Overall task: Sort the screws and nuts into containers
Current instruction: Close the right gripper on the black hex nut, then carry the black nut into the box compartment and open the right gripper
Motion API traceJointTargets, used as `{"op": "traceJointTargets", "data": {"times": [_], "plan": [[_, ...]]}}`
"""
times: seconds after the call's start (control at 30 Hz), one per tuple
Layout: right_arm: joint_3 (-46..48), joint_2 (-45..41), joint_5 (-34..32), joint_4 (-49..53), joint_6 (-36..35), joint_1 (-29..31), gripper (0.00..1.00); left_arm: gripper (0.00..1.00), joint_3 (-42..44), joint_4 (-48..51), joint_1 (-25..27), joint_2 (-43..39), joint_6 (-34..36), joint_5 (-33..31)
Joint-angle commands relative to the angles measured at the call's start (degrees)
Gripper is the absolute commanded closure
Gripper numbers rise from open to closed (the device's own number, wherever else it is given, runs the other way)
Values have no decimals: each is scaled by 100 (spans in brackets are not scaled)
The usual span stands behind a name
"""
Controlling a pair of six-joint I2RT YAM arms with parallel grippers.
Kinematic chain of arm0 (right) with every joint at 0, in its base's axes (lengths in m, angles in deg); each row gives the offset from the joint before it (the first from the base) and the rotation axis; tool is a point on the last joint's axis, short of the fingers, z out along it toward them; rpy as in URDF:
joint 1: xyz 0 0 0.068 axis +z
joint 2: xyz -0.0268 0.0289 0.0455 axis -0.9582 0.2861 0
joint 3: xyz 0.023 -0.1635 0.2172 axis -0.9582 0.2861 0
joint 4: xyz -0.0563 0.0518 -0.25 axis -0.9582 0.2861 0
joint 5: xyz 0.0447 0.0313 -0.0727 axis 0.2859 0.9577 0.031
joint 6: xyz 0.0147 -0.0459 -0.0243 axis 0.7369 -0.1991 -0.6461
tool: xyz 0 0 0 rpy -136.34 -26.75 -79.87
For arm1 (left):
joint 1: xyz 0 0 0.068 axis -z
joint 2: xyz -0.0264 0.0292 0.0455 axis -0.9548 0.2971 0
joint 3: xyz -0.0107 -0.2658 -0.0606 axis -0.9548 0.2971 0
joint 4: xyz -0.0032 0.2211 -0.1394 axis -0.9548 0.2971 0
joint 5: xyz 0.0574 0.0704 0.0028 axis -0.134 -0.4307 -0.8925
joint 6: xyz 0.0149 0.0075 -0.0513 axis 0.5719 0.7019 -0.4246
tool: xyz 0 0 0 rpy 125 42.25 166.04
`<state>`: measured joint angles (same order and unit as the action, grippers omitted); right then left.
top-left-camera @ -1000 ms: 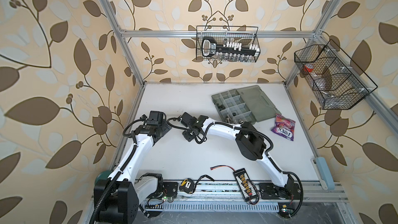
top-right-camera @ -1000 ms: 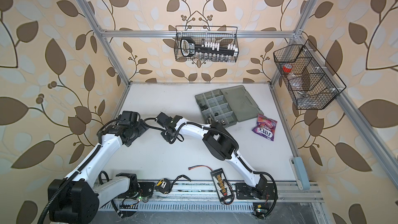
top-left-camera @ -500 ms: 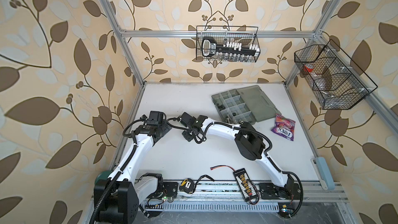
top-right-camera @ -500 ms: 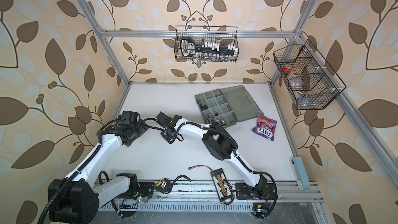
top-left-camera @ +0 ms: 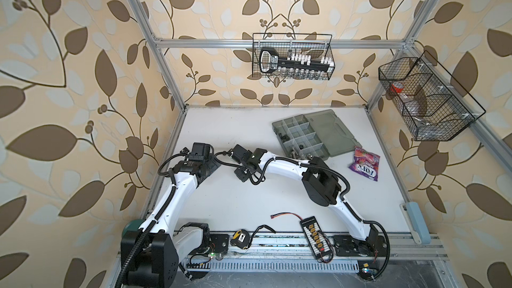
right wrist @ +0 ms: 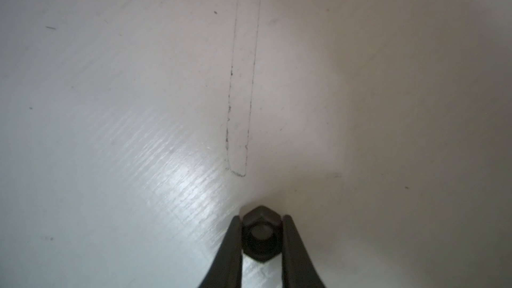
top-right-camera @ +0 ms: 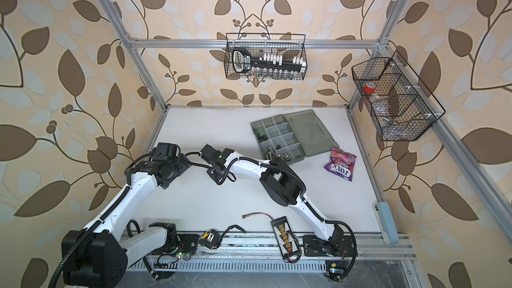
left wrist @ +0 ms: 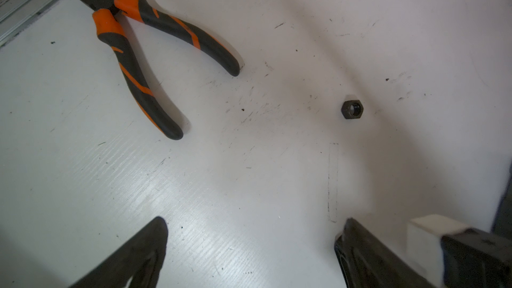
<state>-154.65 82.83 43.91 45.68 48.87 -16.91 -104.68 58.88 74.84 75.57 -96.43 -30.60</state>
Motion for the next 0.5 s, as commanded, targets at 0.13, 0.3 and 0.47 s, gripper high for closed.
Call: {"op": "traceJointTargets", "data": {"times": [0.13,0.3,0.47], "plan": [[142,-92,-324,248,-22,30,88,1,-73,48,-75,40,165,-99],[460,-604,-559,139,20,10,90,1,-58,5,-78,97,160,-60],[941,-1239,-576,-42,151,-123,91,1,-7,-105,-78,131,120,30]]}}
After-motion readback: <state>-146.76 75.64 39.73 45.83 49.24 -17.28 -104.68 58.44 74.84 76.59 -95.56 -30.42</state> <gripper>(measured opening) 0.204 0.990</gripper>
